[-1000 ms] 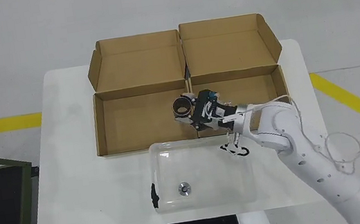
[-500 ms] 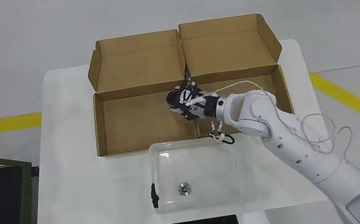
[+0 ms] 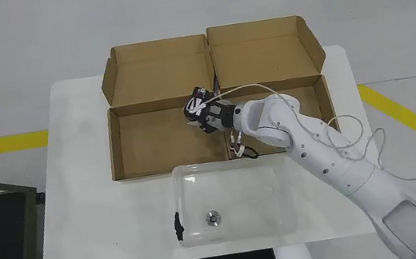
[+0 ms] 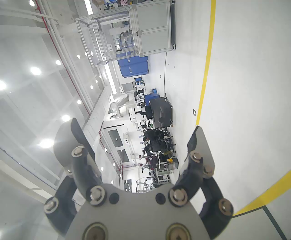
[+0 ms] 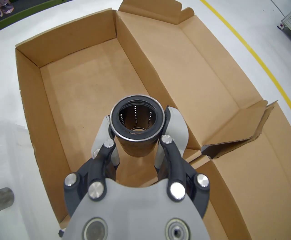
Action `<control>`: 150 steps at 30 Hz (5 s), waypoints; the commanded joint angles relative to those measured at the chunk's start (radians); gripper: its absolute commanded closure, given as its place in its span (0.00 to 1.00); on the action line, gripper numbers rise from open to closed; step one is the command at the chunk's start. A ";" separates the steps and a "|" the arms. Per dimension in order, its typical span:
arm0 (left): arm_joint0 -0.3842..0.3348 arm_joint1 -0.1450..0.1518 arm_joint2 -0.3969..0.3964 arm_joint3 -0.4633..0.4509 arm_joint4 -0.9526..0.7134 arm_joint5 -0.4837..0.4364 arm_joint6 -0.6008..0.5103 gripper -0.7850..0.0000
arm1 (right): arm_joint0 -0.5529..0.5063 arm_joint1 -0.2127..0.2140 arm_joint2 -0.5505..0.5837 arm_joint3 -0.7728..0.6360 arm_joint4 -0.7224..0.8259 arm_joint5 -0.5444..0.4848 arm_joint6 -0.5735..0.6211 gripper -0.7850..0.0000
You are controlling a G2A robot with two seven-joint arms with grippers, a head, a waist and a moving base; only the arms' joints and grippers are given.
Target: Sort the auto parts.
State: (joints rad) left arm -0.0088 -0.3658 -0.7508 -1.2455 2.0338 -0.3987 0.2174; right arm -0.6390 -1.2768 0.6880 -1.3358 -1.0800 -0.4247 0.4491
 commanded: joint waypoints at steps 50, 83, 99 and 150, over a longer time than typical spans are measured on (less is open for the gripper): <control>0.000 0.000 0.000 0.000 0.000 0.000 0.000 0.00 | -0.075 -0.044 0.077 -0.124 -0.122 -0.072 0.076 0.26; 0.000 0.000 0.000 0.000 0.000 0.000 0.000 0.00 | -0.691 0.098 0.301 -0.666 -0.350 -0.349 -0.089 0.07; 0.000 0.000 0.000 0.000 0.000 0.000 0.000 0.00 | -0.764 0.126 0.318 -0.643 -0.429 -0.402 -0.104 0.08; 0.000 0.000 0.000 0.000 0.000 0.000 0.000 0.00 | -0.608 0.112 0.184 -0.443 -0.405 -0.367 -0.049 0.53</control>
State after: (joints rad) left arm -0.0088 -0.3658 -0.7508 -1.2455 2.0338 -0.3987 0.2174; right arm -1.2500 -1.1640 0.8755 -1.7826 -1.4839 -0.7920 0.4013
